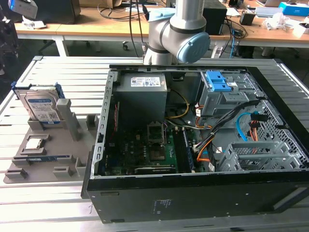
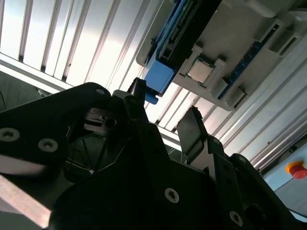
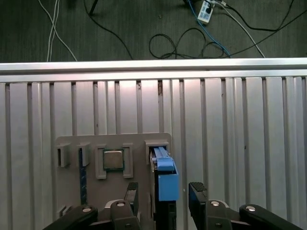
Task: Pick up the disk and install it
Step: 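Pick up the disk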
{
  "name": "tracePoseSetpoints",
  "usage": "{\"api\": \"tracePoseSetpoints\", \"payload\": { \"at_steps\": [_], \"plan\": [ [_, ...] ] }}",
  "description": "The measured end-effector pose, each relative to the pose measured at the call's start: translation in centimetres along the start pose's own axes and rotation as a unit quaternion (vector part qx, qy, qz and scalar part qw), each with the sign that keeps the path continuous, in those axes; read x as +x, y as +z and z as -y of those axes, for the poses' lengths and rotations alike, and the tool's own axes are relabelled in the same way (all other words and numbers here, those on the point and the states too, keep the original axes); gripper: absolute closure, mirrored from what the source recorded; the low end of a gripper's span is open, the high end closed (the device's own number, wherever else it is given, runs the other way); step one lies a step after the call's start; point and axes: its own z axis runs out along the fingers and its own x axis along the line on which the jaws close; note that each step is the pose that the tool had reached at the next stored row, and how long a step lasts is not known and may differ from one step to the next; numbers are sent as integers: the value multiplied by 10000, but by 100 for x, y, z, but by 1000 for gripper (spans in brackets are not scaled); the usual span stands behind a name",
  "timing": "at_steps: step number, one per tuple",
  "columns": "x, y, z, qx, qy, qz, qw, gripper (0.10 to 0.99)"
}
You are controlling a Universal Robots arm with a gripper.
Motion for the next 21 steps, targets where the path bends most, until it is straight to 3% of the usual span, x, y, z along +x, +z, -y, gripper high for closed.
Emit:
{"api": "tracePoseSetpoints", "payload": {
  "at_steps": [16,21],
  "plan": [
    [-20,216,22,1,0,-2,10000,545],
    [-67,278,91,2,-7,-56,10000,545]
  ]
}}
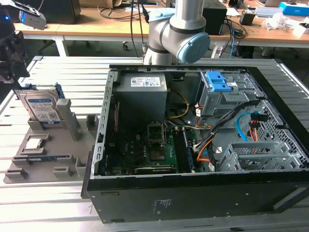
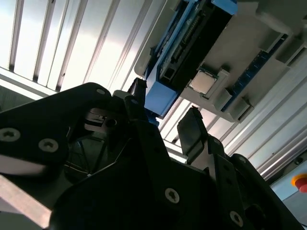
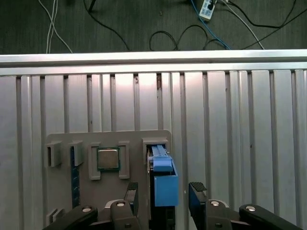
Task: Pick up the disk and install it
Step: 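Pick up the disk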
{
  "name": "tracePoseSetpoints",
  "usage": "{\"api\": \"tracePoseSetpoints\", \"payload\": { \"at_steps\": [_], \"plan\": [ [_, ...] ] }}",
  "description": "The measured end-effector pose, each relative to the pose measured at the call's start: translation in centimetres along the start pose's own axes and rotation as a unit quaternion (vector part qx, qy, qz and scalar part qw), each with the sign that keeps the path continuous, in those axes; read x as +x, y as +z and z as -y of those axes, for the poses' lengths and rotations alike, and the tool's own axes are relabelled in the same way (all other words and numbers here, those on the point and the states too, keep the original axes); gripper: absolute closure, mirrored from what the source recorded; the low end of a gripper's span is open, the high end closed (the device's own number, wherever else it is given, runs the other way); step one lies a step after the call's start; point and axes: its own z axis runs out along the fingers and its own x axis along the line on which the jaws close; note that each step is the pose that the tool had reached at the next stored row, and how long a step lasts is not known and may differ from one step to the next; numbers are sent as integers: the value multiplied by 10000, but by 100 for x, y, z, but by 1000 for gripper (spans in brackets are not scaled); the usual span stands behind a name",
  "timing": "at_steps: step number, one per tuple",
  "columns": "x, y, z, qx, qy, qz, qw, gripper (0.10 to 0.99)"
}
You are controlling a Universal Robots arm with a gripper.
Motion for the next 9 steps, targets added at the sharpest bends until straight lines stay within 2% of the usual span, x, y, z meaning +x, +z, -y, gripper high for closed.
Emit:
{"api": "tracePoseSetpoints", "payload": {
  "at_steps": [4,9],
  "plan": [
    [-37,90,34,0,-56,-21,10000,545],
    [-44,199,81,1,-225,-56,9997,545]
  ]
}}
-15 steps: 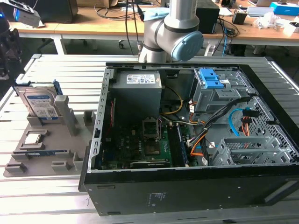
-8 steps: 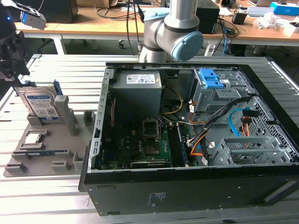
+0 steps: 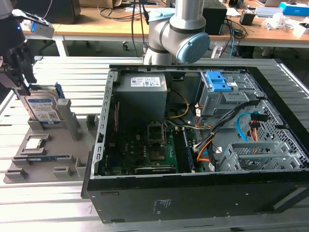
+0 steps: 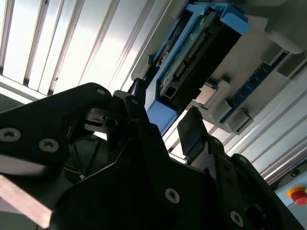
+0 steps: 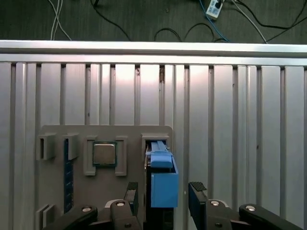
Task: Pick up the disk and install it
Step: 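Pick up the disk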
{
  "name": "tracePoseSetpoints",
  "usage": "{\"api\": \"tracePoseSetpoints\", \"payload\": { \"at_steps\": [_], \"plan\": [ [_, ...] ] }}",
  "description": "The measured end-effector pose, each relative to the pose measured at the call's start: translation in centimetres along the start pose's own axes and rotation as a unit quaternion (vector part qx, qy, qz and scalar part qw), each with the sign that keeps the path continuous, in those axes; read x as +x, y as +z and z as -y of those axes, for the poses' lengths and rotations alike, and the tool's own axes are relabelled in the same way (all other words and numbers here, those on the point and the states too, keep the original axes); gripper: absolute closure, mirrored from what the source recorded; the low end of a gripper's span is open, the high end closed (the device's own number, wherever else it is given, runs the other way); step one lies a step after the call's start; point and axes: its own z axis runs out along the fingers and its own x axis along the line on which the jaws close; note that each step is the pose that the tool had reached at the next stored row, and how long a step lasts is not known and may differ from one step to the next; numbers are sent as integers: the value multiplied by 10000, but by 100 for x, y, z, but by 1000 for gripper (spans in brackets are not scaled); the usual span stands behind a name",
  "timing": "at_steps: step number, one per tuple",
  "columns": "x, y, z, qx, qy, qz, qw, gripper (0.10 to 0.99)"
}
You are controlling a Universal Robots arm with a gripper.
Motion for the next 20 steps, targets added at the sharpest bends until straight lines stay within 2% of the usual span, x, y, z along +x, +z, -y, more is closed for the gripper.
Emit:
{"api": "tracePoseSetpoints", "payload": {
  "at_steps": [5,11,13,16,19,20],
  "plan": [
    [-28,117,73,-1,-154,-18,9999,545],
    [-60,270,84,0,-173,-19,9998,545],
    [-61,305,85,-1,-172,-28,9998,545],
    [-59,306,85,-2,-172,-56,9998,545],
    [-60,309,85,106,-171,-60,9998,545],
    [-60,309,85,107,-171,-61,9998,545]
  ]
}}
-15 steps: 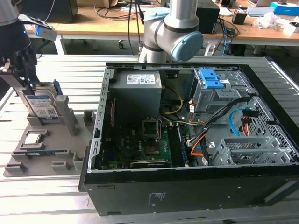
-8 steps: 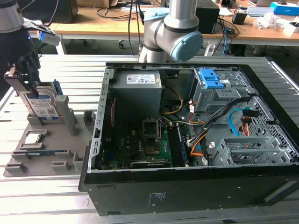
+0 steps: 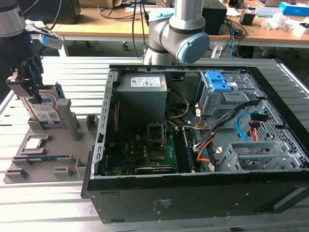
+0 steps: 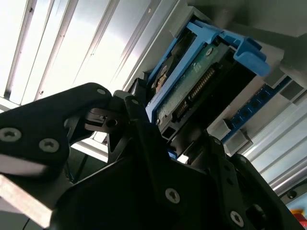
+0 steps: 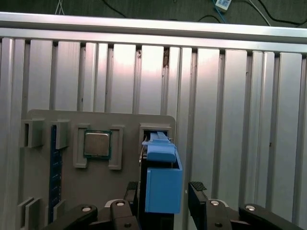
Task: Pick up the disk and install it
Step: 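Pick up the disk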
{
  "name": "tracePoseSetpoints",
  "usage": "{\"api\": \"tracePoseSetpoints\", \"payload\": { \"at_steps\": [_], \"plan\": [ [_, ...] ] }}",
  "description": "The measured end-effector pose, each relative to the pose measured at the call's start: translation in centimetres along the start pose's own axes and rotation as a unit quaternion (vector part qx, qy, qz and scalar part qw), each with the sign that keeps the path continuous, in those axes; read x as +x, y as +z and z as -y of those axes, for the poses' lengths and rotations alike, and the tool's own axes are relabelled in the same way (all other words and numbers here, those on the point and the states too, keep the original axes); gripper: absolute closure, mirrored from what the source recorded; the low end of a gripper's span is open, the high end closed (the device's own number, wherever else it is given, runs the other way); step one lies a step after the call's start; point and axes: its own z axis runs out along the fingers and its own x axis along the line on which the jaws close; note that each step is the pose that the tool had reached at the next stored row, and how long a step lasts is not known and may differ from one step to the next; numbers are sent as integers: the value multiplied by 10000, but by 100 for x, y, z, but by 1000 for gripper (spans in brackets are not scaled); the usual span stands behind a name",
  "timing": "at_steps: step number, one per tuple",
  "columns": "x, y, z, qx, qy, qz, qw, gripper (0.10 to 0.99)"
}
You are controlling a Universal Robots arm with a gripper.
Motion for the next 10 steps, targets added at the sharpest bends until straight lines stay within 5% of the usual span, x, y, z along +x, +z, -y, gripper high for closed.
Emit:
{"api": "tracePoseSetpoints", "payload": {
  "at_steps": [10],
  "plan": [
    [60,3,-13,2,1,5,10000,545]
  ]
}}
